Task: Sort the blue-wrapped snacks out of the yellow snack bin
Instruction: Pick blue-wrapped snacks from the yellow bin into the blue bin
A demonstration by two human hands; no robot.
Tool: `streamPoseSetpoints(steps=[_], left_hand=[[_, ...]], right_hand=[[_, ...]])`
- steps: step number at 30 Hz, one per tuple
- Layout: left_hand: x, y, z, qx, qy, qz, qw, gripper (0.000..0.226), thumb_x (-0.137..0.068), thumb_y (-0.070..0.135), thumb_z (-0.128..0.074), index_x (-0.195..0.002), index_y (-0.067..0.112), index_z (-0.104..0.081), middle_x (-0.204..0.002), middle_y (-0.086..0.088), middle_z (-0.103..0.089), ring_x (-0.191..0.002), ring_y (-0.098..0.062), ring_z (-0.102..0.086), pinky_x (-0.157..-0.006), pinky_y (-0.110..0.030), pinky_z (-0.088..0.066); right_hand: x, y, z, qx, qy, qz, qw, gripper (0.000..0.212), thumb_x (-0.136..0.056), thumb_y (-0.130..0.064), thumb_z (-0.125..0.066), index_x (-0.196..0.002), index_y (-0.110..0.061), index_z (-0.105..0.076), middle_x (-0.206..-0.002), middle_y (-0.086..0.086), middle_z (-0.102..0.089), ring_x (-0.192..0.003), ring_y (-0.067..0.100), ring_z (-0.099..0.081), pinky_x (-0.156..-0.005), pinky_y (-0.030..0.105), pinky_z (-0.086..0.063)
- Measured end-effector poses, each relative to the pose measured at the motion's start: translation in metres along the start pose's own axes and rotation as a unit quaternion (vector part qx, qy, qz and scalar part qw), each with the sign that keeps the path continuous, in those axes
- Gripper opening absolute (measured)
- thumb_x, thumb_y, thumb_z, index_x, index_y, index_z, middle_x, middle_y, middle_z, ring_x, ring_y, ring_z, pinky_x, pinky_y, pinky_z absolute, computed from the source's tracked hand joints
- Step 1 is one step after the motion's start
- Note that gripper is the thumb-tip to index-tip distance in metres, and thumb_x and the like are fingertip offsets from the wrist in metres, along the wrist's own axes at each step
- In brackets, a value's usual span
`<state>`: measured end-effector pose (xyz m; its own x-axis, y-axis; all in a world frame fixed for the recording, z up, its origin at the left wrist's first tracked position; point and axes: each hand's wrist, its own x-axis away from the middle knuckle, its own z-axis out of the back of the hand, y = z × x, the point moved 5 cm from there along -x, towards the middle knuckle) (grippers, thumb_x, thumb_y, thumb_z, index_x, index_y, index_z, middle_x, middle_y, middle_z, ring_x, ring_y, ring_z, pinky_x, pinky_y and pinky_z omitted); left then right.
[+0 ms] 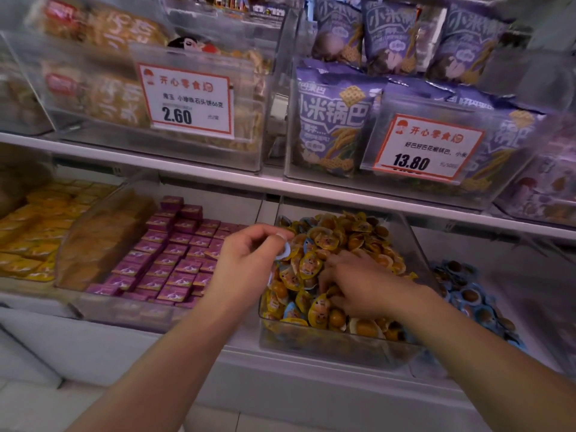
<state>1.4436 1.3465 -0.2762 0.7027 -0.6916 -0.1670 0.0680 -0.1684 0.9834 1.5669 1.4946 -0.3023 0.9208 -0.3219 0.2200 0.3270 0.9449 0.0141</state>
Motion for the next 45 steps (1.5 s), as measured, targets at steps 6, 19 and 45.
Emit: streamPoseSetpoints(steps=[6,19,45], left_hand=[[0.000,0.000,0.001,-0.005,0.007,0.013,1.000,0.021,-0.092,0.010,-0.060,-0.084,0.020,-0.077,-0.060,0.007,-0.059,-0.049,-0.010,-0.046,-0.042,-0.019,-0.034],[0.001,0.001,0.001,-0.017,0.004,0.010,1.000,0.023,-0.093,0.010,-0.060,-0.084,0.022,-0.077,-0.062,0.012,-0.063,-0.045,-0.003,-0.045,-0.041,-0.017,-0.034],[0.072,0.005,-0.112,-0.331,-0.214,-0.312,0.865,0.063,-0.099,0.050,-0.041,-0.154,0.021,-0.032,-0.162,0.012,-0.024,-0.152,-0.014,-0.014,-0.121,-0.035,-0.018]], right_hand=[[0.008,-0.044,0.011,-0.033,0.113,0.077,0.990,0.043,-0.079,-0.032,-0.051,-0.120,-0.034,-0.062,-0.117,-0.008,-0.059,-0.114,0.017,-0.051,-0.096,0.039,-0.044],[-0.013,-0.043,-0.008,-0.066,-0.078,0.089,0.991,0.032,-0.088,-0.035,-0.065,-0.120,-0.041,-0.063,-0.114,-0.010,-0.052,-0.111,0.013,-0.039,-0.106,0.040,-0.032],[0.137,0.030,0.005,-0.832,0.327,-0.193,0.404,0.020,-0.091,-0.008,-0.063,-0.109,0.000,-0.064,-0.076,0.010,-0.062,-0.058,0.016,-0.061,-0.044,0.024,-0.040]])
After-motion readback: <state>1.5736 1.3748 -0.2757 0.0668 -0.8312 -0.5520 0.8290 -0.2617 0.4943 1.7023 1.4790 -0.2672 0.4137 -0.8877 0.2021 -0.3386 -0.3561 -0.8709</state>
